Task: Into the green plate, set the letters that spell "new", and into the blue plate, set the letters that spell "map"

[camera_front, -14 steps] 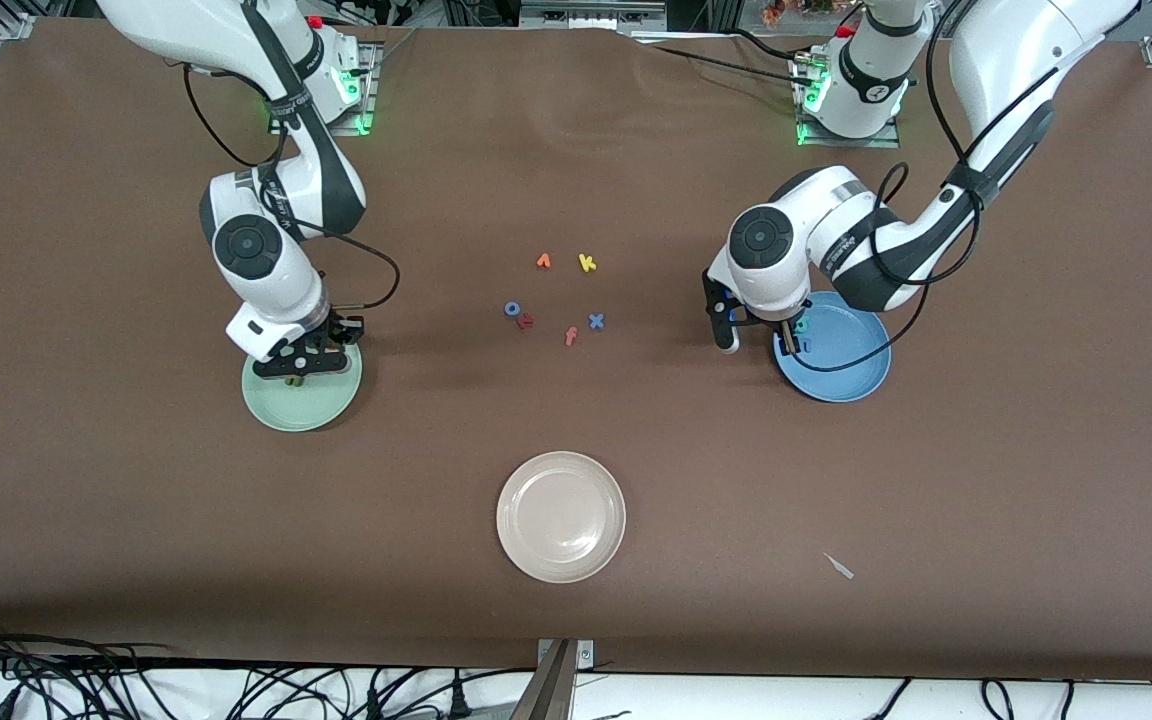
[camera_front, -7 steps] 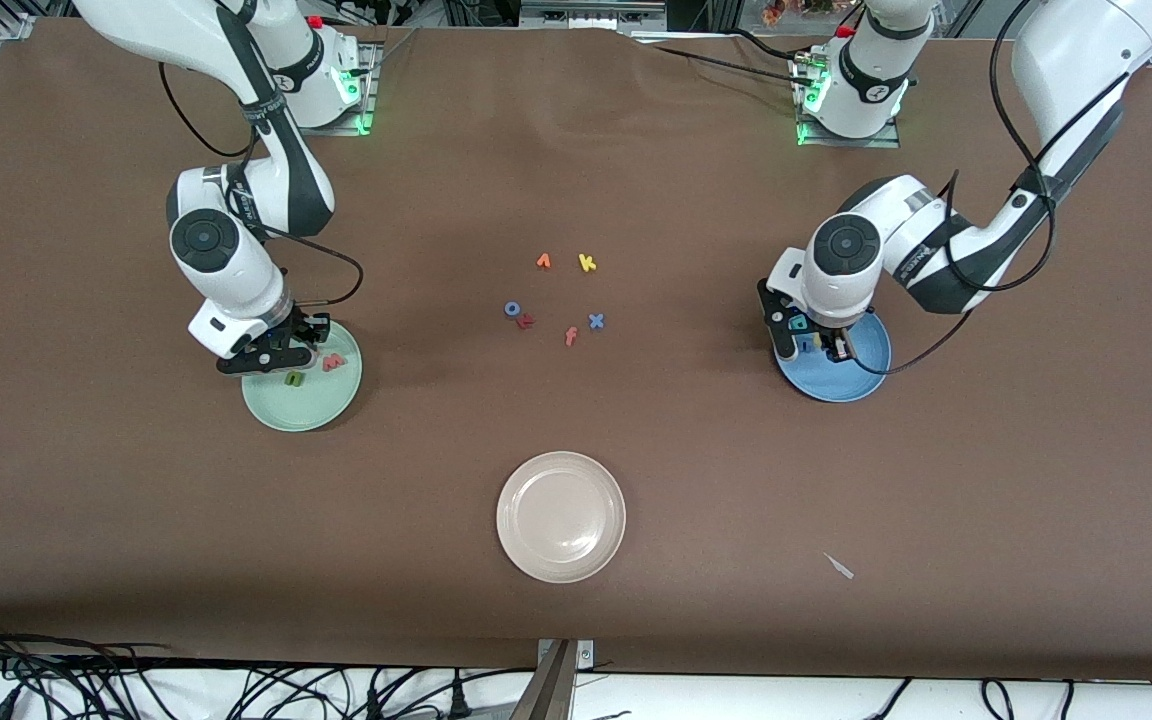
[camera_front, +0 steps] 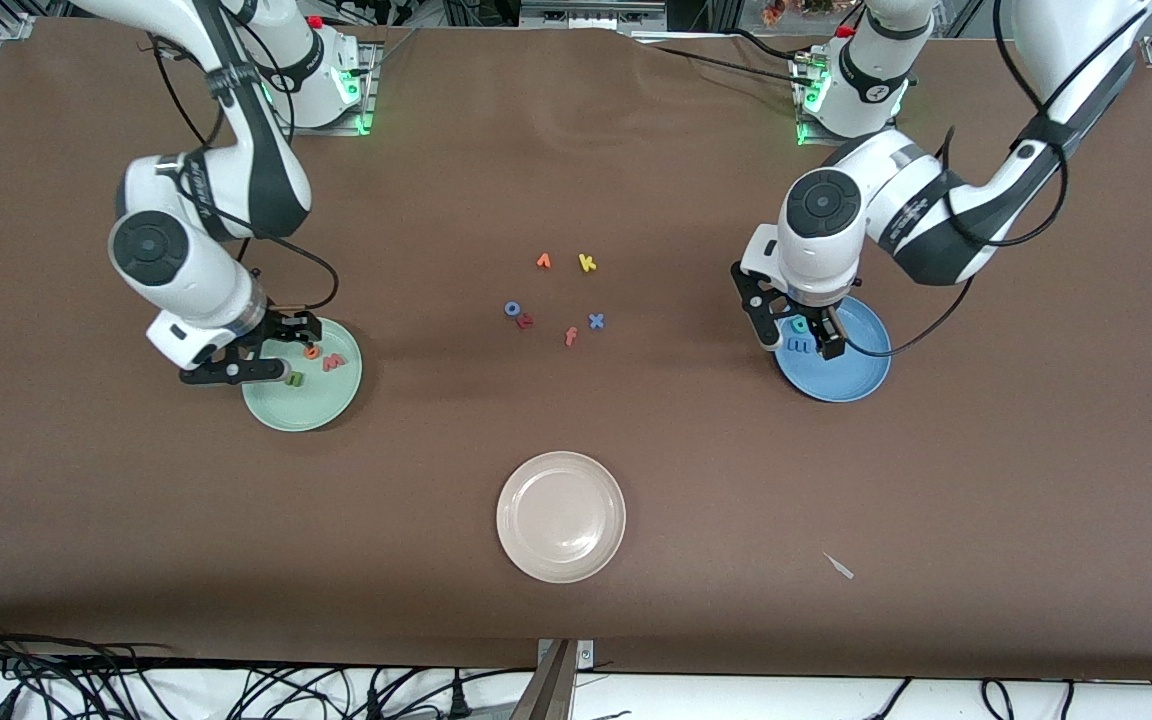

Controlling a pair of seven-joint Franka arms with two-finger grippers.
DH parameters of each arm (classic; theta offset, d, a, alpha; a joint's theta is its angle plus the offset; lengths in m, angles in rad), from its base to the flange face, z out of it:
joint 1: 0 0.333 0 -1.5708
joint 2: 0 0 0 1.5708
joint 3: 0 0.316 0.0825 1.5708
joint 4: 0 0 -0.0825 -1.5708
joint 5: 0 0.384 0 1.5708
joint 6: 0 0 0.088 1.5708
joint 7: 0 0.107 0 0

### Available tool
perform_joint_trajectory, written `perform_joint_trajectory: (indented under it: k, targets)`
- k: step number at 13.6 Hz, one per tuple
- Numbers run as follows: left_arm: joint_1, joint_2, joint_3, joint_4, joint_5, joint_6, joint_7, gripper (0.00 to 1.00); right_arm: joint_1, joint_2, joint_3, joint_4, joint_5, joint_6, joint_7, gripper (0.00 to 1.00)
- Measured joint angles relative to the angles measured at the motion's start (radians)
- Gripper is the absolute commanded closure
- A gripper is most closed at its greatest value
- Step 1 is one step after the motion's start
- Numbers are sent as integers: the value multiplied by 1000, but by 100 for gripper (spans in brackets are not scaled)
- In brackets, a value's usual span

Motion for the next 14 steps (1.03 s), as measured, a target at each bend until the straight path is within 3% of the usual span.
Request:
perform_joint_trajectory:
  k: [3, 7, 9, 12, 13, 14]
  targets:
    - [-13, -4, -23, 172, -108, -114, -4, 0, 0, -45, -2, 154, 20, -236, -8, 6]
    - [-155, -19, 16, 396, -171, -261, -73, 0, 0, -128, -62, 301, 41, -473, -113, 6]
    - [-234, -73, 145, 449, -274, -260, -94, 0, -1, -162, -84, 313, 44, -492, -138, 6]
    - [-349, -191, 475, 483, -535, -190, -87, 0, -11, -160, -72, 331, 44, -491, -142, 6]
    - [-402, -229, 587, 489, -580, -187, -84, 0, -61, -156, -18, 331, 43, -491, -142, 6]
    - [-459, -266, 686, 492, -609, -186, -87, 0, -159, -153, 84, 332, 39, -491, -142, 6]
